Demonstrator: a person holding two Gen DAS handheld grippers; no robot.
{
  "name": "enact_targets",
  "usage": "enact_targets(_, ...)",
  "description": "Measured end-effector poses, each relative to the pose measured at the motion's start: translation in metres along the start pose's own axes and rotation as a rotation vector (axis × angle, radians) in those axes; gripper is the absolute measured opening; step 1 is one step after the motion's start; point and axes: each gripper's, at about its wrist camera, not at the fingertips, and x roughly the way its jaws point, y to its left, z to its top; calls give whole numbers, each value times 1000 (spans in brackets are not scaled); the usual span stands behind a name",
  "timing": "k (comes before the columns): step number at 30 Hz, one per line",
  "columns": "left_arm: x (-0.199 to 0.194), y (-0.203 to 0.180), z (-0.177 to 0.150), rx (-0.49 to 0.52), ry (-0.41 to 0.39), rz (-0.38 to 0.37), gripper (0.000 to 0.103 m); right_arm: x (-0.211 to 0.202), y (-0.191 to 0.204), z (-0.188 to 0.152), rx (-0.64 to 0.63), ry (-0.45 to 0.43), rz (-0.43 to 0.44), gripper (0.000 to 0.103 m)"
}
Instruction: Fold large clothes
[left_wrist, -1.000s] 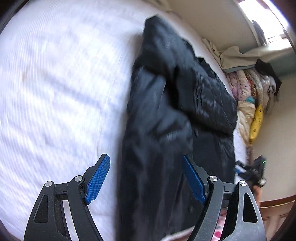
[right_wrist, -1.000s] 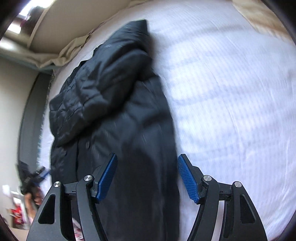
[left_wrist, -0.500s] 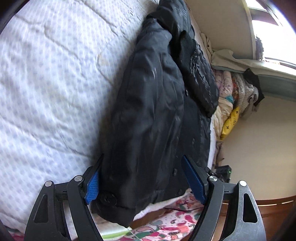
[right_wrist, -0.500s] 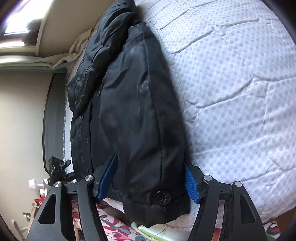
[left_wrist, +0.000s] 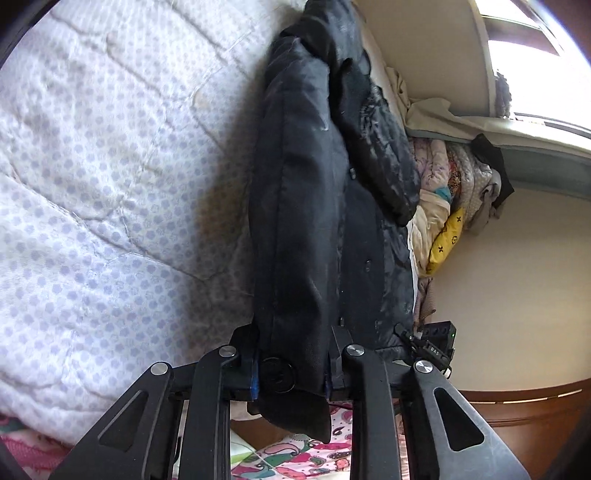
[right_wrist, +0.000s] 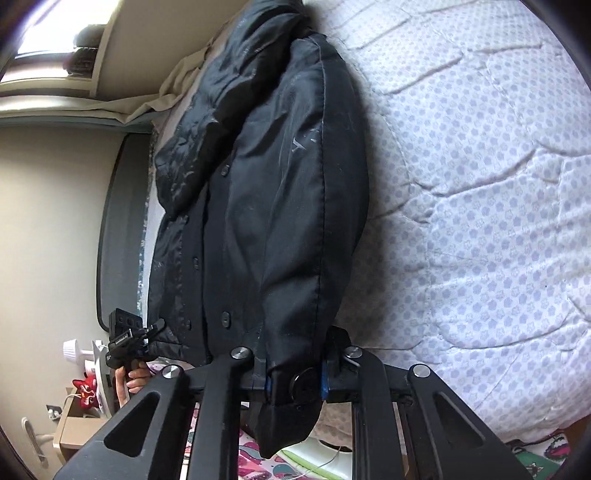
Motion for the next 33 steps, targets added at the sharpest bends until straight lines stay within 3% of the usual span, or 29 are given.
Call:
enact_targets(9,-41,-33,-29,72,-30,-17,27,-37,28,-23,-59,-20,42,11)
enact_targets(16,-69,-34,-52,43,-51,-42,27,-64,34,-46,-45,-54,96,11)
enact_targets(20,-77,-35,-52,28,-53,-46,27,-69,35,-43,-32,-61,106,11)
enact_targets(25,-82,-44,-38,32,-53,-72,27,-68,37,-24,-16,-65,112,11)
enact_targets(33,-82,-89,30,37,-97,-119,27,-70,70,43,-50,-115,136,11)
